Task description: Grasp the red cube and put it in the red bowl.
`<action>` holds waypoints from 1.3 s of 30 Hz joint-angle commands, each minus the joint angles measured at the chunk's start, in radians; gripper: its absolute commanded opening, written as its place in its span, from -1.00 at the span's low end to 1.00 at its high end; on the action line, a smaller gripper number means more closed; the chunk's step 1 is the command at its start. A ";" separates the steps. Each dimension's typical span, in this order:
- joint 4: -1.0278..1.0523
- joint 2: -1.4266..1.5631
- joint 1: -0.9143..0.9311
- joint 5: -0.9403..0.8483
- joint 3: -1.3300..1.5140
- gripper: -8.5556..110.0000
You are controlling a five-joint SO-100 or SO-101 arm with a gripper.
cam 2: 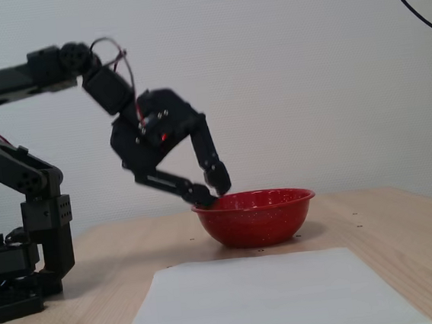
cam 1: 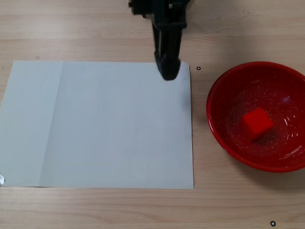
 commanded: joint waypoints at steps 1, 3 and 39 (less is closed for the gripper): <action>-0.078 0.106 -0.003 -0.017 0.009 -0.85; -0.130 0.161 0.000 -0.015 0.094 -0.85; -0.077 0.663 0.060 -0.135 0.716 -0.85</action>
